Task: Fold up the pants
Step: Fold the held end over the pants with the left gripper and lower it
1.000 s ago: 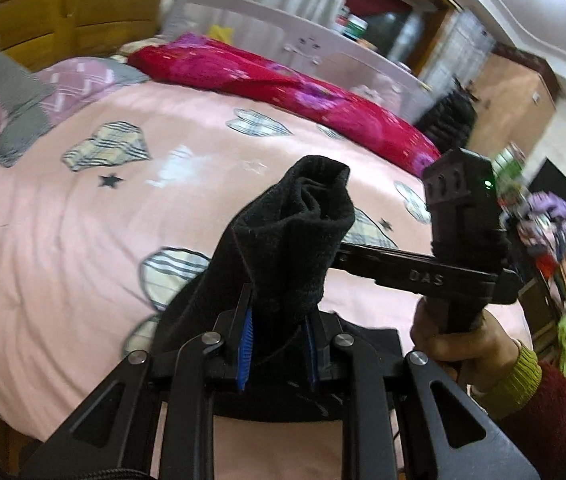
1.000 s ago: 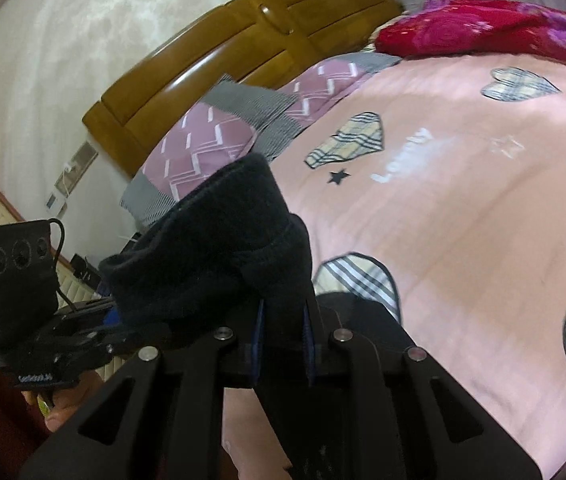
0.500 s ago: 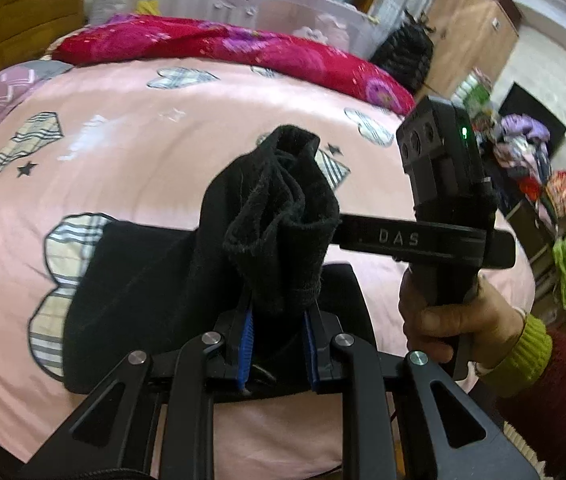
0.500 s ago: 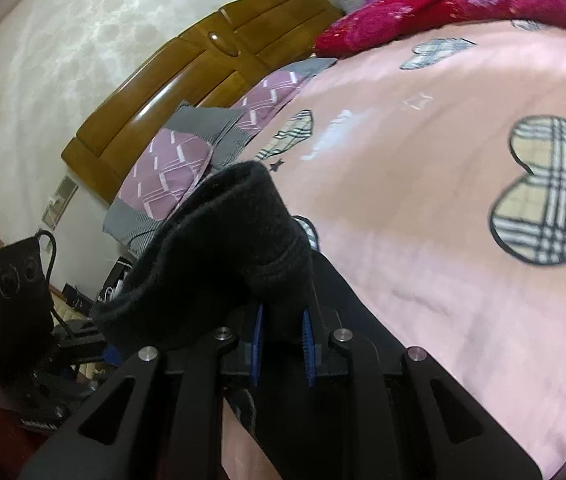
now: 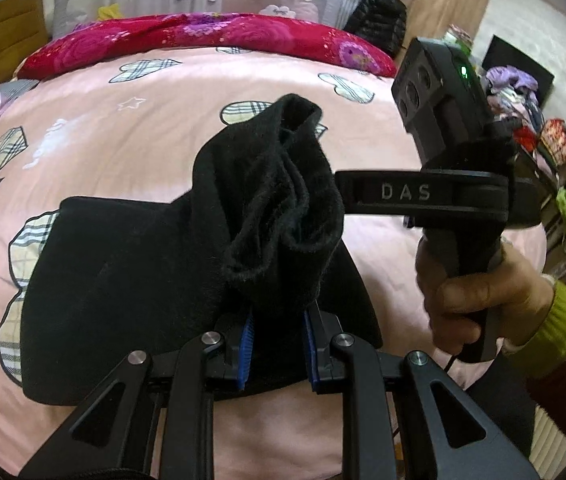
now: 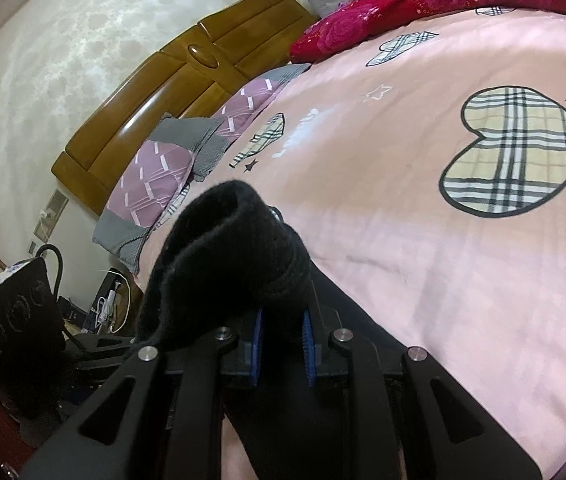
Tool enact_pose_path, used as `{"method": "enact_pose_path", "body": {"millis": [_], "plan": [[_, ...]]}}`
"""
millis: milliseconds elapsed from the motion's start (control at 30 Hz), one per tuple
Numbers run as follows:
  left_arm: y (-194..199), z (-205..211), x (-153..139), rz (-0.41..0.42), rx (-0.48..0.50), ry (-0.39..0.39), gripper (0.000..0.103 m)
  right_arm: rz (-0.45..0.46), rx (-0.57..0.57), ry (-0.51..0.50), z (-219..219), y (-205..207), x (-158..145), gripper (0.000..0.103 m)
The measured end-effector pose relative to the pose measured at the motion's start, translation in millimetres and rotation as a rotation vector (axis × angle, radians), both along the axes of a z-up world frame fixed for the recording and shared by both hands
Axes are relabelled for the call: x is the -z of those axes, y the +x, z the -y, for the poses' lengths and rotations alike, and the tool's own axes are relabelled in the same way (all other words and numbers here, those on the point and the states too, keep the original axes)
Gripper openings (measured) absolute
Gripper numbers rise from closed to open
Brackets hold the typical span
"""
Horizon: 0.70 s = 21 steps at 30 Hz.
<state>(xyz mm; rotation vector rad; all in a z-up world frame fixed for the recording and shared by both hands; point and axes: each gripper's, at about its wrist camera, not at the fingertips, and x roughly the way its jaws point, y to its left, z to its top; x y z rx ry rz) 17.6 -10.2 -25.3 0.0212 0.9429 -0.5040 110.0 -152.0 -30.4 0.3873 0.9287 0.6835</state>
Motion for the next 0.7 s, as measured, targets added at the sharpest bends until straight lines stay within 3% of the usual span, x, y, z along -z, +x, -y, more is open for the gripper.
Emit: {"method": "enact_pose_path", "body": {"millis": [67, 233, 400, 567, 700], "plan": [[0, 4, 5, -0.007, 0.016, 0.012, 0.022, -0.007, 0.018, -0.027, 3, -1, 1, 0.026], [0, 9, 14, -0.038, 0.04, 0.002, 0.035, -0.048, 0.133, -0.085, 31, -14, 6, 0.026], [-7, 16, 12, -0.055, 0.099, -0.043, 0.055, -0.071, 0.234, -0.07, 57, -35, 1, 0.03], [-16, 14, 9, -0.08, 0.148, -0.069, 0.059, -0.049, 0.321, -0.035, 69, -58, -16, 0.062], [-18, 0, 2, -0.091, 0.135, -0.098, 0.06, -0.038, 0.355, 0.01, 66, -71, -27, 0.066]]}}
